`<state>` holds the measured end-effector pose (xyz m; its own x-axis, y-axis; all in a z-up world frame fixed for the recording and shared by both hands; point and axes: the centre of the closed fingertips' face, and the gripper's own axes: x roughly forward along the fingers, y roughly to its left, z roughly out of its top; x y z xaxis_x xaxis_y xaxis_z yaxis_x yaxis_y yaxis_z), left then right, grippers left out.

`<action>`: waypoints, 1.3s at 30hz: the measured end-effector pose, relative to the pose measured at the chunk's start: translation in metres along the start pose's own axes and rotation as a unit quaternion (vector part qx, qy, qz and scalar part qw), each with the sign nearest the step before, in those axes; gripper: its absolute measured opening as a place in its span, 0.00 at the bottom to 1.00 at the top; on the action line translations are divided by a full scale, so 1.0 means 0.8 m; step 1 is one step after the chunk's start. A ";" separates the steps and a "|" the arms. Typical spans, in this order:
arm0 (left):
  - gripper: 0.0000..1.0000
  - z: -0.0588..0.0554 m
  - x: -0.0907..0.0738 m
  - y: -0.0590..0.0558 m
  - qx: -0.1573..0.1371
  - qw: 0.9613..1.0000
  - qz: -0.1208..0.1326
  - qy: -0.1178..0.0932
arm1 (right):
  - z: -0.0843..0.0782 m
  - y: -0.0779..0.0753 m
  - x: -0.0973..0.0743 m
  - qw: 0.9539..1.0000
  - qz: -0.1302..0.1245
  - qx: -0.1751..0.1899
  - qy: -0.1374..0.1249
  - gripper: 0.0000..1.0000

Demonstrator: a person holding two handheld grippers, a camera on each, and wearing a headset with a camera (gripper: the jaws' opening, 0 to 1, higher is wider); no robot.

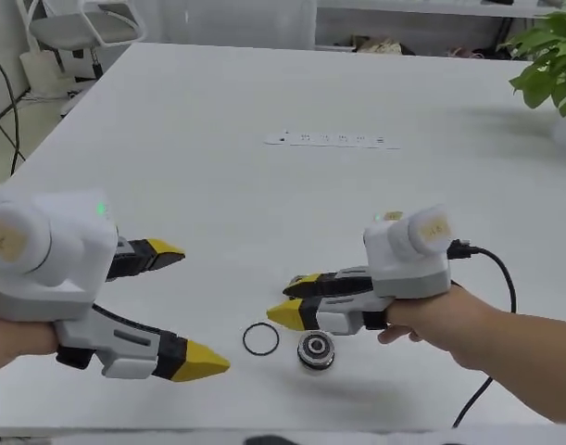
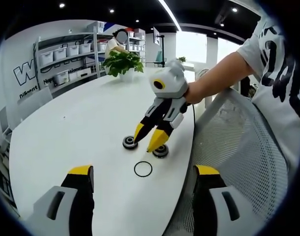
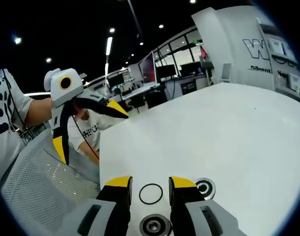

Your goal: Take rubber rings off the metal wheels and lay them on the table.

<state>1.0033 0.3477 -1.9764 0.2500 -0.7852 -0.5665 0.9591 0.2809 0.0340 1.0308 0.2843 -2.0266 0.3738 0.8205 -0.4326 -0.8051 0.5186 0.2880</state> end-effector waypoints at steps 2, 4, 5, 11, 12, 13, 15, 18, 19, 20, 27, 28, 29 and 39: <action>0.81 0.003 0.001 -0.001 0.001 1.000 -0.001 -0.002 | 0.002 0.000 -0.004 1.000 0.000 0.000 -0.005 0.29; 0.81 0.007 0.003 -0.002 0.004 1.000 -0.003 -0.003 | 0.004 -0.001 -0.009 1.000 -0.001 -0.002 -0.009 0.30; 0.81 0.008 0.004 -0.002 0.005 1.000 -0.003 -0.004 | 0.005 -0.001 -0.011 1.000 -0.001 -0.002 -0.010 0.31; 0.79 0.015 0.010 -0.001 0.008 1.000 -0.005 -0.005 | 0.010 -0.005 -0.025 1.000 -0.004 -0.006 -0.023 0.33; 0.79 0.016 0.011 -0.001 0.008 1.000 -0.005 -0.006 | 0.010 -0.006 -0.027 1.000 -0.006 -0.007 -0.023 0.33; 0.79 0.017 0.012 -0.001 0.008 1.000 -0.005 -0.007 | 0.010 -0.007 -0.029 1.000 -0.008 -0.009 -0.023 0.33; 0.79 0.020 0.014 -0.001 0.009 1.000 -0.007 -0.007 | 0.009 -0.010 -0.034 1.000 -0.010 -0.011 -0.025 0.34; 0.78 0.023 0.018 -0.001 0.012 1.000 -0.010 -0.006 | 0.007 -0.015 -0.042 0.999 -0.015 -0.015 -0.024 0.34; 0.78 0.024 0.020 -0.001 0.013 1.000 -0.011 -0.006 | 0.005 -0.016 -0.044 0.999 -0.016 -0.016 -0.023 0.34; 0.78 0.026 0.022 -0.001 0.013 1.000 -0.012 -0.006 | 0.004 -0.018 -0.046 0.999 -0.018 -0.017 -0.023 0.35; 0.77 0.035 0.035 -0.005 0.017 1.000 -0.023 -0.007 | -0.003 -0.020 -0.058 0.999 -0.021 -0.023 -0.020 0.36; 0.77 0.035 0.037 -0.005 0.018 1.000 -0.025 -0.007 | -0.004 -0.021 -0.059 0.999 -0.021 -0.024 -0.020 0.36; 0.76 0.036 0.039 -0.006 0.019 0.999 -0.026 -0.007 | -0.005 -0.021 -0.060 0.999 -0.021 -0.024 -0.020 0.37; 0.71 0.044 0.060 -0.009 0.019 0.999 -0.042 -0.010 | -0.016 -0.025 -0.069 0.999 -0.020 -0.037 -0.013 0.39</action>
<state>1.0131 0.2885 -1.9744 0.1713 -0.8154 -0.5529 0.9810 0.1932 0.0190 1.0203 0.2259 -2.0196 0.4175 0.8063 -0.4189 -0.8208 0.5325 0.2068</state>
